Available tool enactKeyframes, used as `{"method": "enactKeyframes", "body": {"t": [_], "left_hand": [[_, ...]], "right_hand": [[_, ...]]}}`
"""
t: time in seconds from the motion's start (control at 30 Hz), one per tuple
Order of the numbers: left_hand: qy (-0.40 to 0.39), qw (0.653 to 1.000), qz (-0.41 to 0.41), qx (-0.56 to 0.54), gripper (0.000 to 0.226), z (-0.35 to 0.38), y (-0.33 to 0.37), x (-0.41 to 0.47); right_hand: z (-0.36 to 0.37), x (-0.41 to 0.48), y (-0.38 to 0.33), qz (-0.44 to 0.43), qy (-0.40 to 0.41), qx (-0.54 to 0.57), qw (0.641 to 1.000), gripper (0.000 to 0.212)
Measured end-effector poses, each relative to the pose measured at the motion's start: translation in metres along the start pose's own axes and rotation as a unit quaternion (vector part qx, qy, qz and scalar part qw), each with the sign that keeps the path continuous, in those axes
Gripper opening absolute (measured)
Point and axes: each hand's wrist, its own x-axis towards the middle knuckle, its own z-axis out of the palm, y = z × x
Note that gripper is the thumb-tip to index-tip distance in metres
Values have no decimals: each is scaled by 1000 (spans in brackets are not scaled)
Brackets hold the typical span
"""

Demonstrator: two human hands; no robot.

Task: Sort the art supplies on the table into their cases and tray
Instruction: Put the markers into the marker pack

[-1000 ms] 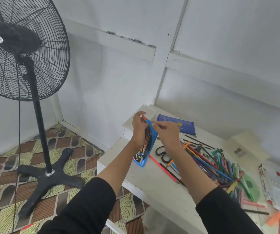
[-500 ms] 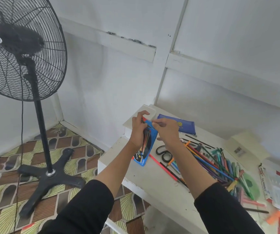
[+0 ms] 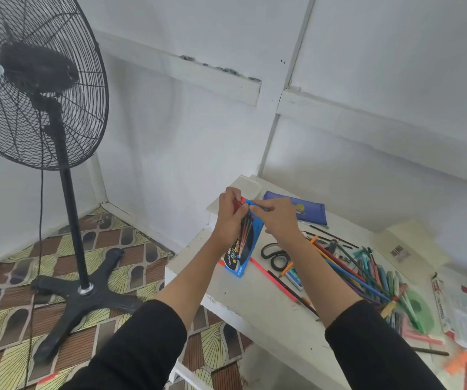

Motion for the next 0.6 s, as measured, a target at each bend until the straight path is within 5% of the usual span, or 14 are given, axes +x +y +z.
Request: {"method": "enactKeyframes", "body": {"t": [0.2,0.43,0.6], "left_hand": [[30,997,47,62,15,-1,0,-3],[67,990,61,112,17,-3,-11,2],[106,989,65,79,12,6,-10,-3]], "right_hand": [[-8,12,-4,61,-47,6,997,25],[0,9,2,-52,32,10,998,8],[-7,9,3,100,5,143,985,6]]}}
